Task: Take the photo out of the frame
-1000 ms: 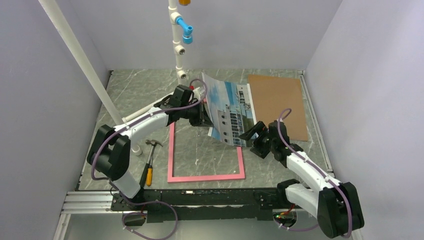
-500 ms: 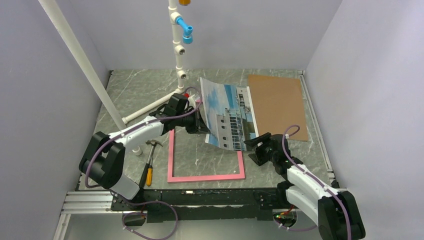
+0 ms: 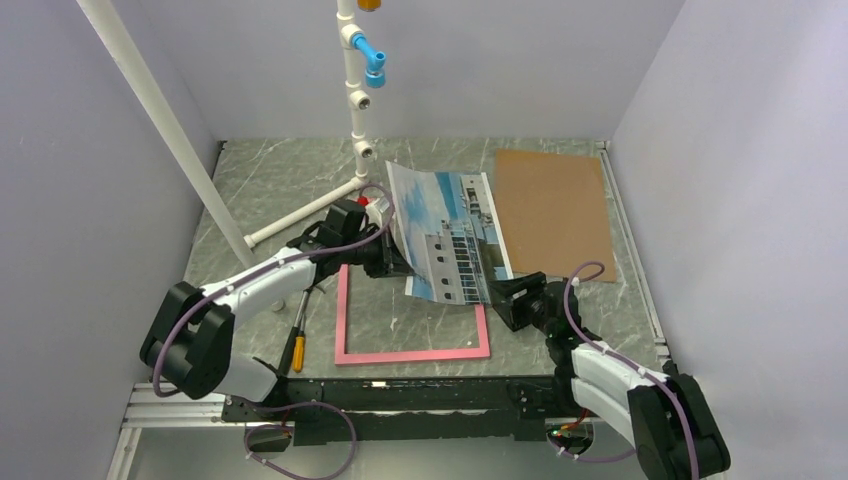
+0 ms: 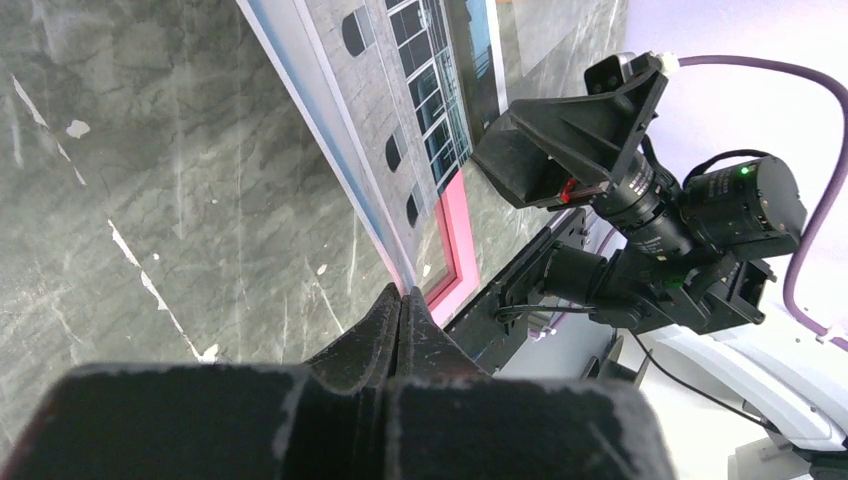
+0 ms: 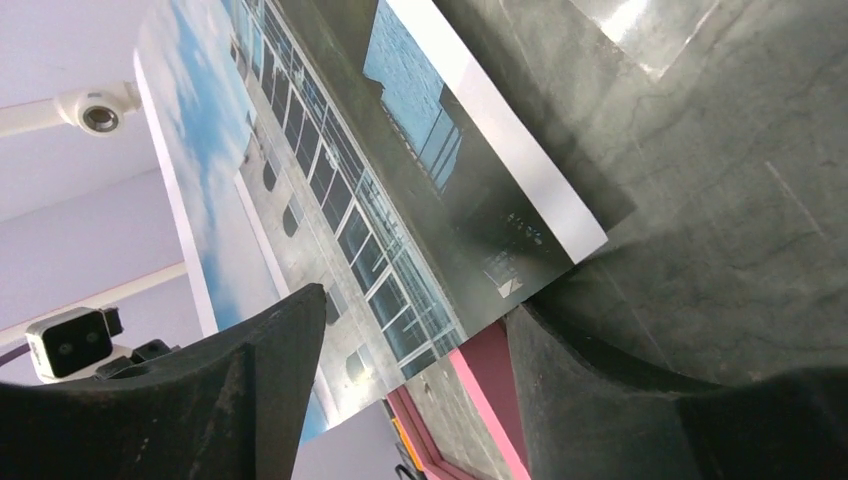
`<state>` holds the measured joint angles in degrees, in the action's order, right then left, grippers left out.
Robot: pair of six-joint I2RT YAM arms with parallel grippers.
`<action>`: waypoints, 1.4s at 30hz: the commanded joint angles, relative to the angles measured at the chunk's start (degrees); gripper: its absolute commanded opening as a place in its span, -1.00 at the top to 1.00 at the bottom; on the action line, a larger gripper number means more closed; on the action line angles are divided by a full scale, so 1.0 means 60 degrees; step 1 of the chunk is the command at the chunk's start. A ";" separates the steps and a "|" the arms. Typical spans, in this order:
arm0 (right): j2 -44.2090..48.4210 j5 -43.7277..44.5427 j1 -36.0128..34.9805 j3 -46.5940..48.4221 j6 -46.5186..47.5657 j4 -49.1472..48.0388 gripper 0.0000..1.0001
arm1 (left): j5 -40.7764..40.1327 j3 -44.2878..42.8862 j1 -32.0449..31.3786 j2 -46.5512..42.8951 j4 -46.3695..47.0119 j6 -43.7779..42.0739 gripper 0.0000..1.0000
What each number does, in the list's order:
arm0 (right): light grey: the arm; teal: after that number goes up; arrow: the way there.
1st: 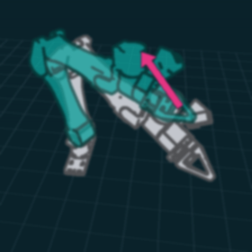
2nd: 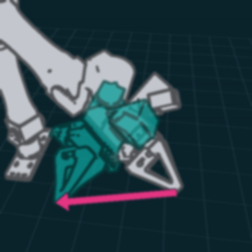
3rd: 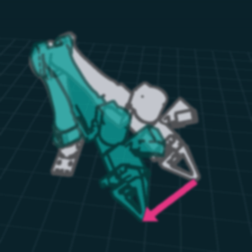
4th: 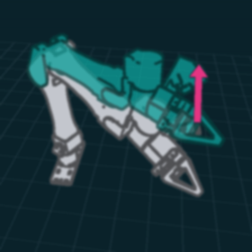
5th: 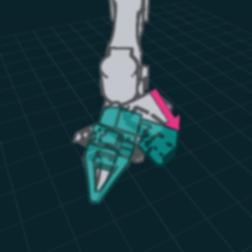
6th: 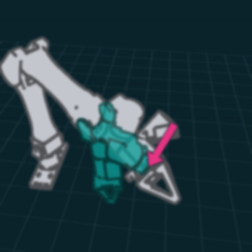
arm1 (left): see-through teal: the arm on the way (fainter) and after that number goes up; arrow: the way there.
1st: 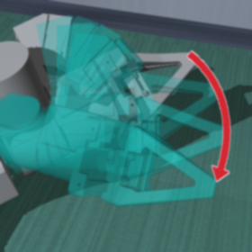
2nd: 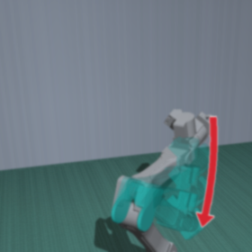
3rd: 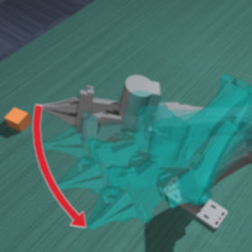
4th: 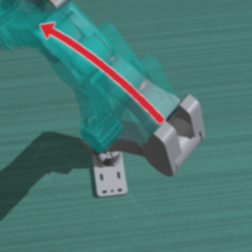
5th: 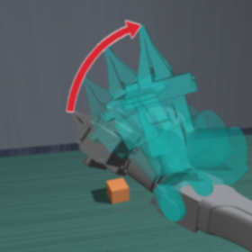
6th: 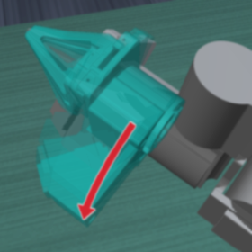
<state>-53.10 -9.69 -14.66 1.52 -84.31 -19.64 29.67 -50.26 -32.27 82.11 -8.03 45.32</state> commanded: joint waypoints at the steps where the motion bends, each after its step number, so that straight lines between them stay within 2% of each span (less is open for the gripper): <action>1: -0.0060 0.0109 0.0018 -0.0225 0.0032 -0.1721 -0.30 | -0.0106 0.0445 -0.0002 -0.0680 0.0240 0.0142 1.00; 5: -0.0228 0.0117 0.0029 -0.0524 0.0156 -0.2483 -0.21 | -0.0133 0.0754 -0.0025 -0.0813 0.0338 0.0216 1.00; 9: -0.0624 0.0112 0.0024 -0.0588 0.0143 -0.3409 0.01 | -0.0171 0.0966 -0.0104 -0.0866 0.0453 0.0290 1.00; 15: -0.1647 0.0043 0.0018 0.0006 0.0486 -0.3650 0.15 | -0.0182 0.1127 -0.0342 -0.0830 0.0606 0.0383 1.00; 19: -0.2245 -0.0156 0.0026 0.0762 0.1497 -0.2999 0.59 | -0.0126 0.1248 -0.0433 -0.0774 0.0783 0.0395 1.00; 22: -0.2299 -0.0409 0.0028 0.1192 0.2392 -0.2686 1.00 | -0.0140 0.1331 -0.0460 -0.0793 0.0778 0.0308 0.97; 24: -0.2051 -0.0435 0.0037 0.1622 0.3166 -0.1985 1.00 | -0.0288 0.1481 -0.0457 -0.0990 0.0782 0.0211 0.66; 27: -0.1593 -0.0211 0.0031 0.2845 0.4860 -0.0025 1.00 | -0.0682 0.1685 -0.0461 -0.1455 0.0719 0.0108 0.05; 29: -0.1210 0.0701 0.0057 0.3492 0.5649 0.1190 1.00 | -0.0758 0.1632 -0.0456 -0.1610 0.0594 -0.0043 -0.16; 33: -0.0932 0.1769 0.0680 0.4617 0.6525 0.3076 1.00 | -0.0848 0.1385 -0.0459 -0.1832 0.0203 -0.0315 -0.25; 38: -0.1847 0.1899 0.2806 0.5781 0.7694 0.4841 1.00 | -0.0850 0.1276 -0.0466 -0.2132 0.0013 -0.0415 -0.30; 42: -0.2534 0.1968 0.3928 0.6723 0.8927 0.5915 1.00 | -0.0799 0.1235 -0.0464 -0.2277 -0.0110 -0.0519 -0.30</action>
<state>-65.52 -0.62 3.90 36.58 -40.91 5.04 25.17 -40.38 -34.76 70.43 -8.29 44.18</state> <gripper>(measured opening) 0.007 0.647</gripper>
